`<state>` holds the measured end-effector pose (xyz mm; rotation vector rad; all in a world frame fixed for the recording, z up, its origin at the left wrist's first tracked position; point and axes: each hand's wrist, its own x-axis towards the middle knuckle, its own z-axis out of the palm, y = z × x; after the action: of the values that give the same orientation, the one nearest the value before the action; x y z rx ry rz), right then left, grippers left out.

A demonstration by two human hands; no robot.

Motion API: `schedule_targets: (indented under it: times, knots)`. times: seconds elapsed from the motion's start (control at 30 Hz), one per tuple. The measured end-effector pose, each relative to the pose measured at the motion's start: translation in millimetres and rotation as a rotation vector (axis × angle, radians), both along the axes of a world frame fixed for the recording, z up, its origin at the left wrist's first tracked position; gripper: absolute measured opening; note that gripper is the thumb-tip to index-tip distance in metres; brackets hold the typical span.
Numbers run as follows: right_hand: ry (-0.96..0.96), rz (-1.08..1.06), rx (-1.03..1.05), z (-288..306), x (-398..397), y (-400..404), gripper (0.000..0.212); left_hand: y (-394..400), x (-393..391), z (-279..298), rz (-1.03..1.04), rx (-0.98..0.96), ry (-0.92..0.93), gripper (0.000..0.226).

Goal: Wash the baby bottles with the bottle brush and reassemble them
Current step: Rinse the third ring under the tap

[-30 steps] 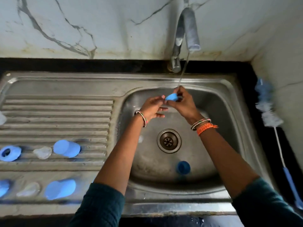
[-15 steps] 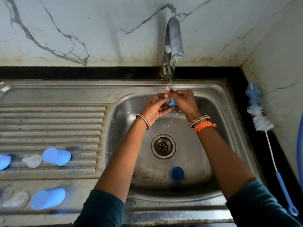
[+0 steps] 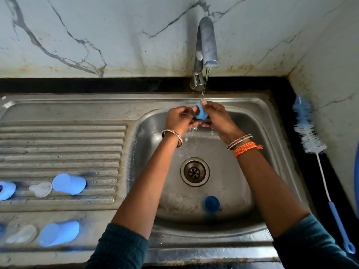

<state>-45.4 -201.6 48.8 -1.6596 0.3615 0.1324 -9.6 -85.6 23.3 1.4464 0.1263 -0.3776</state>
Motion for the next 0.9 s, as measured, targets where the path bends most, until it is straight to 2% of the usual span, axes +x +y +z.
schedule_targets:
  times: [0.07, 0.13, 0.2, 0.27, 0.37, 0.47, 0.53, 0.6, 0.63, 0.7, 0.8, 0.9]
  knots:
    - [-0.016, 0.024, 0.083, -0.8, -3.4, -1.5, 0.020, 3.5, 4.9, 0.8, 0.015, 0.011, 0.063, 0.026]
    - [-0.062, -0.066, 0.078, -3.1, -2.4, -1.9, 0.022, 4.0, 3.7, 3.7, -0.050, 0.042, 0.130, 0.032]
    - [-0.076, -0.155, -0.006, -2.1, 1.9, 2.8, 0.038, 0.8, -3.1, 6.2, -0.069, -0.011, 0.140, 0.026]
    - [-0.071, -0.203, -0.115, -0.6, 6.3, 8.2, 0.050, -2.2, -7.2, 4.8, -0.045, -0.026, 0.025, 0.012]
    - [-0.062, -0.092, -0.044, 1.3, 3.7, 7.5, 0.033, -1.9, -8.9, 7.1, 0.039, -0.058, -0.051, 0.008]
    - [-0.091, 0.031, 0.070, -3.6, -6.8, 1.9, 0.019, 6.5, -4.4, 12.4, 0.066, -0.147, 0.144, 0.018]
    - [-0.124, -0.097, 0.012, -7.7, -5.8, 2.6, 0.023, 11.5, -5.2, 11.8, -0.096, -0.034, 0.176, 0.021]
    - [-0.132, -0.228, -0.088, -5.8, -0.4, 6.0, 0.034, 11.9, -9.9, 7.2, -0.221, 0.123, 0.072, 0.020]
    - [-0.125, -0.241, -0.114, -3.6, 2.2, 7.0, 0.038, 10.1, -12.0, 6.1, -0.220, 0.130, 0.017, 0.017]
    - [-0.092, -0.151, -0.095, 3.8, 4.3, 6.5, 0.039, 6.2, -12.2, 5.3, -0.140, 0.068, -0.012, 0.017]
    - [-0.066, 0.058, 0.073, 7.9, -1.0, 0.0, 0.023, 4.7, -3.8, 10.3, -0.043, 0.039, 0.075, 0.030]
    - [-0.110, 0.025, 0.044, 1.6, -4.4, -5.4, 0.016, 6.4, -1.2, 15.5, -0.167, 0.090, 0.145, 0.035]
